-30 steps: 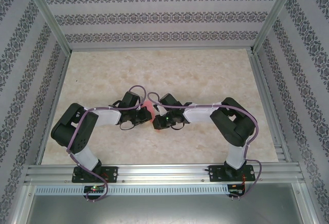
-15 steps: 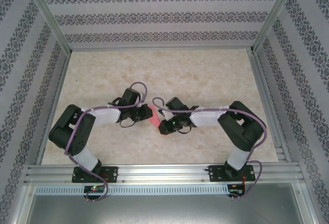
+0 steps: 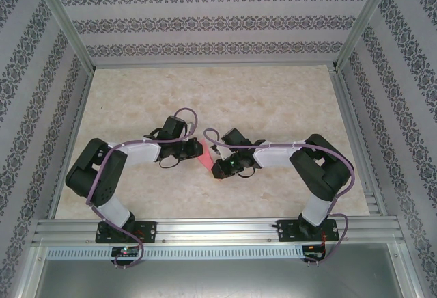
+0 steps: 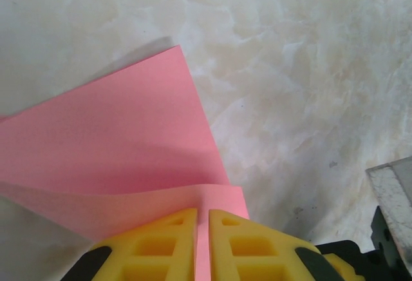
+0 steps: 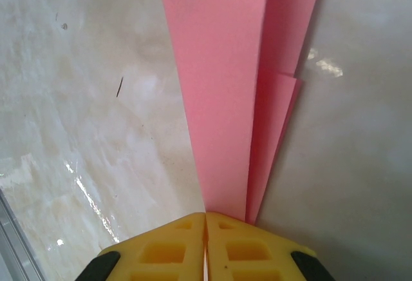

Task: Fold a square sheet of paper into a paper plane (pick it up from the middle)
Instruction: Fold the wing for the fifth time at the center of the table.

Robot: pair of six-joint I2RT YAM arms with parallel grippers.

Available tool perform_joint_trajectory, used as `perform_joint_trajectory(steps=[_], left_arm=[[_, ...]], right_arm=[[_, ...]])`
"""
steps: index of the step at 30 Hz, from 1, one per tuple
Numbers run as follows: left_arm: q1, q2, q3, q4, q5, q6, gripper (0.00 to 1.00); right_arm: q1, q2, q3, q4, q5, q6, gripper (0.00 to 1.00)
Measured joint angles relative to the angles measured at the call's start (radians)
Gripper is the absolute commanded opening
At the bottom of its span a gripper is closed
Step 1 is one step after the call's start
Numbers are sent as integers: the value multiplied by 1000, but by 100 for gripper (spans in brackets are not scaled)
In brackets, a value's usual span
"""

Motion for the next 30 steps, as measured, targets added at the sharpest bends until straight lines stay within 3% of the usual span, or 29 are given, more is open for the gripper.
perform_joint_trajectory(steps=[24,30], left_arm=[[0,72,18,14,2,66,13],[0,80,27,14,5,66,13]], right_arm=[[0,3,0,-4,-11,-16,10],[0,-37,0,-28,18,11,16]])
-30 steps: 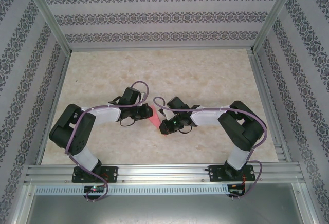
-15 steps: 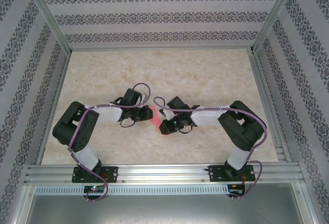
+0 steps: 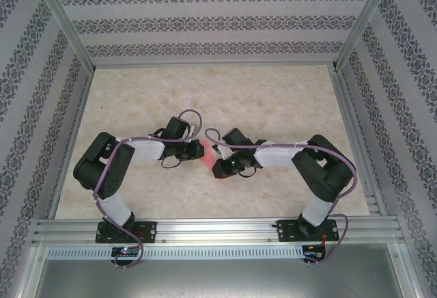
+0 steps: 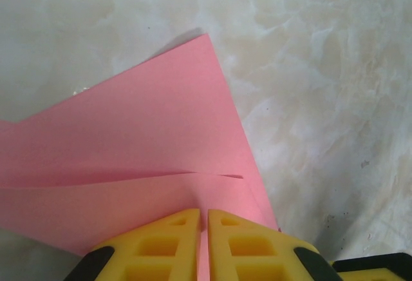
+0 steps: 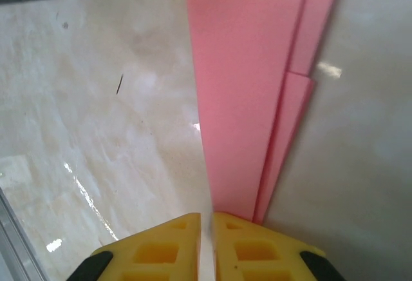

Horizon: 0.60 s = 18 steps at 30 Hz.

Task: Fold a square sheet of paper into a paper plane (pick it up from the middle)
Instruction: Fold the wing for the fifth time at the center of the table.

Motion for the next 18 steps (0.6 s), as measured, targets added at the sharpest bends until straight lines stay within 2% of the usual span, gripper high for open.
perform_joint_trajectory(steps=[6,18], left_arm=[[0,0,0,0,0,-1,13],[0,0,0,3,10,-6,14]], right_arm=[[1,-61,32,2,30,53,16],[21,98,90,89,46,134,15]])
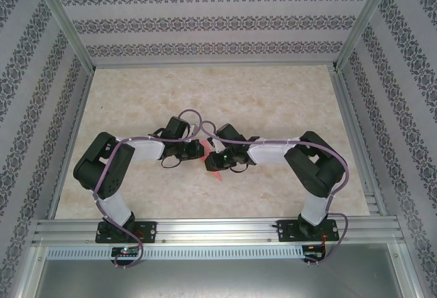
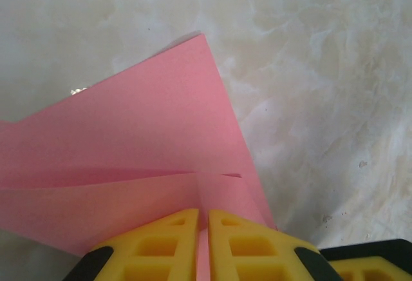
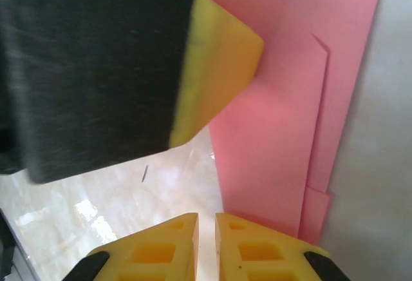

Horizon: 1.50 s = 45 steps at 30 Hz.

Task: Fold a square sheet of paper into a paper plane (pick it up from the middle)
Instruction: Fold the wing for the fifth time at the center of the table.

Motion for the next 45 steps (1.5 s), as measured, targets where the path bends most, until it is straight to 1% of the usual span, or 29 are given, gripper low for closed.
perform_joint_trajectory(steps=[2,7,10,14,22,29,45], left_arm=[[0,-2,0,3,3,-3,16],[0,-64,-1,6,-4,-14,26],[0,-120,-11,28,-23,-17,28],[1,-138,-42,71,-40,-18,26],[2,-103,-78,115,-48,-13,20],[12,-94,-100,173,-56,21,18],[26,-30,-107,224,-59,45,17]], right_arm=[[-1,10,-6,18,0,19,15],[-12,4,-61,118,-8,71,15],[-18,-3,-92,175,-14,101,15],[-21,-6,-113,215,-19,129,15],[-27,-7,-120,229,-23,148,15],[-27,-6,-120,228,-23,148,15],[-32,-2,-117,220,-32,146,14]])
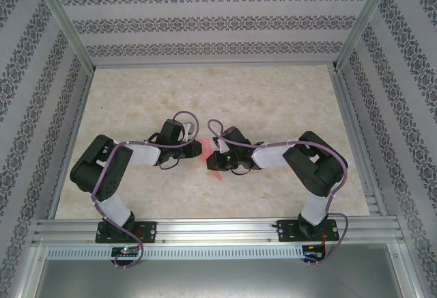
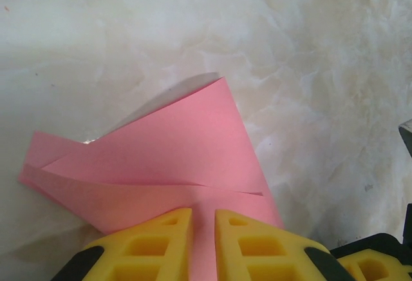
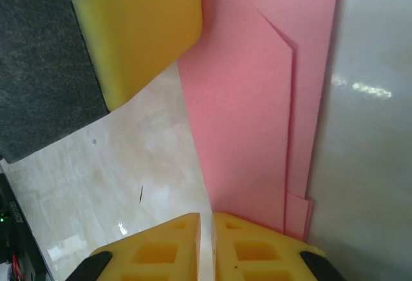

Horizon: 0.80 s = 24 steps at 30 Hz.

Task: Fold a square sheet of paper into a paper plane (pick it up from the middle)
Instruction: Fold the wing for the fifth time at the center of the table.

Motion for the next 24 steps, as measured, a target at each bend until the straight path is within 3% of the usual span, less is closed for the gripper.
perform_joint_trajectory(steps=[13,24], left_arm=[[18,19,30,-35,-19,3,12],[111,54,109,-130,-27,3,10]], right_arm=[[-2,0,-2,-3,-1,-21,13],[-2,-1,-5,2,0,-22,12]])
